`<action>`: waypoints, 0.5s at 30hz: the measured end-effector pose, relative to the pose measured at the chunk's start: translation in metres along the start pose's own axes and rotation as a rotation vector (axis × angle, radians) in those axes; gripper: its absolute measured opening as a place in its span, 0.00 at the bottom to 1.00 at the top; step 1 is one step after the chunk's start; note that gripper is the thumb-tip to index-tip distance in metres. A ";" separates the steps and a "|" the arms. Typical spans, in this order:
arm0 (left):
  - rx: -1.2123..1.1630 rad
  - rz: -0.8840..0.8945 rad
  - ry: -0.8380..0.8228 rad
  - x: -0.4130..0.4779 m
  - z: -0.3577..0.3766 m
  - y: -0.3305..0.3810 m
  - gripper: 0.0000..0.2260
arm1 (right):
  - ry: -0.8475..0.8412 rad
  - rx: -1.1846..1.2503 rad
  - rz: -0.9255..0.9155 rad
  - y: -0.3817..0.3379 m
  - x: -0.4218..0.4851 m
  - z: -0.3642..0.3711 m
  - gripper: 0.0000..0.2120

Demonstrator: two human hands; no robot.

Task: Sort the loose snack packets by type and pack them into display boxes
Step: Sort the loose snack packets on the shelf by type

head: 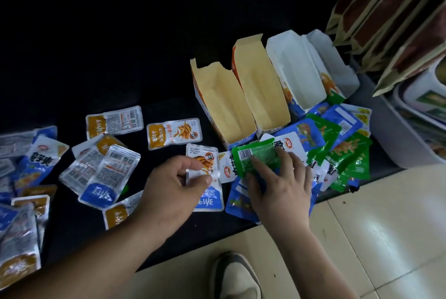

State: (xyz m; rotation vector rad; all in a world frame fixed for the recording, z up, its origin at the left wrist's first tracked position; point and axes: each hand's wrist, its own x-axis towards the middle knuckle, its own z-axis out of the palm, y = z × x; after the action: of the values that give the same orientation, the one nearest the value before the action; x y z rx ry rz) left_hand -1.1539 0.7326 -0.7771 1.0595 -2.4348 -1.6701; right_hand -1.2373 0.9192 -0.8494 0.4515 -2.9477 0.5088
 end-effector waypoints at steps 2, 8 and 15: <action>-0.004 -0.034 -0.014 0.000 -0.003 -0.003 0.08 | -0.017 -0.016 0.014 -0.004 -0.001 0.000 0.17; -0.028 -0.107 -0.046 -0.001 -0.011 -0.004 0.11 | 0.036 0.070 -0.010 -0.011 -0.008 -0.013 0.14; -0.084 -0.195 -0.068 -0.025 -0.065 -0.015 0.13 | -0.395 0.779 0.066 -0.090 -0.016 -0.035 0.05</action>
State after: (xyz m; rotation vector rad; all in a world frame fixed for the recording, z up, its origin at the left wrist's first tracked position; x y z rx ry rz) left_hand -1.1033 0.6891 -0.7530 1.2856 -2.3428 -1.8752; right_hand -1.1921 0.8541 -0.7915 0.5694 -3.0031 1.7729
